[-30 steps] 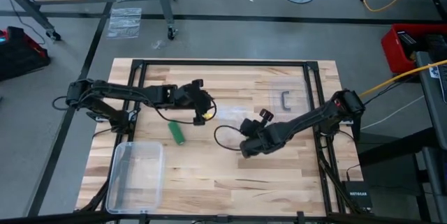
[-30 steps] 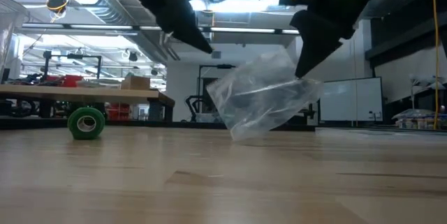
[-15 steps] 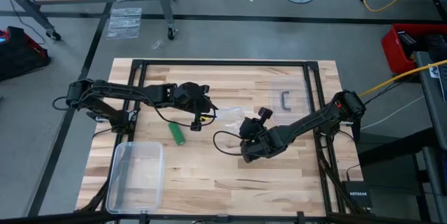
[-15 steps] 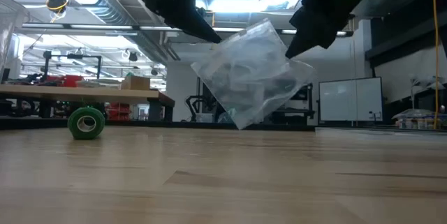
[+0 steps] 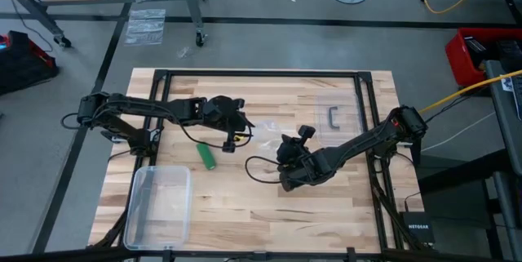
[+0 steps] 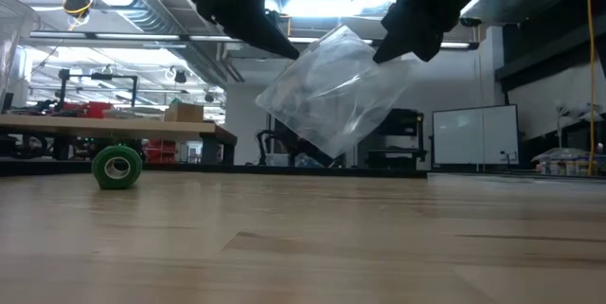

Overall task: Roll bandage
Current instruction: Open the zip bag

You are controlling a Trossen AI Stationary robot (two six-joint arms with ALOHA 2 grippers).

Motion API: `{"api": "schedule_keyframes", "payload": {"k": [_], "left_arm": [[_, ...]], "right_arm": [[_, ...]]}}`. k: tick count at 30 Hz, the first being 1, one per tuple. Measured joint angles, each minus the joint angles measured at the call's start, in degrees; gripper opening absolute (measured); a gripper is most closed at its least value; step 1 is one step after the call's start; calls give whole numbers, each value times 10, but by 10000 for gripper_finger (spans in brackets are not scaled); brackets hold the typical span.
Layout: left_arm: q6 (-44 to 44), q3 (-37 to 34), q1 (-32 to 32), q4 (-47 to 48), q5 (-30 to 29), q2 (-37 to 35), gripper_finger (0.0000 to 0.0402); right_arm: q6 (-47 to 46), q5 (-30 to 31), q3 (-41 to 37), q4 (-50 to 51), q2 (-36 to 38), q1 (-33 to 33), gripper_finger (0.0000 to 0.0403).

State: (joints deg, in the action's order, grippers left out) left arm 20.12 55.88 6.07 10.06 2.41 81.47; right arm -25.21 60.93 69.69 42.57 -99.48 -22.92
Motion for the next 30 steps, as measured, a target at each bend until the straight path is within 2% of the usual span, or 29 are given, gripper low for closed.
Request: {"api": "schedule_keyframes", "payload": {"k": [6,13,19,26,30], "left_arm": [[0,0,0,1,-45,0,138],[-16,0,-1,1,-45,0,138],[-21,0,0,1,-12,0,138],[-16,0,0,14,-9,0,138],[2,0,-1,14,-9,0,118]], "right_arm": [[-4,-7,0,12,0,0,1],[-4,-7,0,13,0,0,1],[0,20,0,9,0,0,1],[0,40,0,-2,0,0,1],[0,60,0,-21,0,0,1]]}}
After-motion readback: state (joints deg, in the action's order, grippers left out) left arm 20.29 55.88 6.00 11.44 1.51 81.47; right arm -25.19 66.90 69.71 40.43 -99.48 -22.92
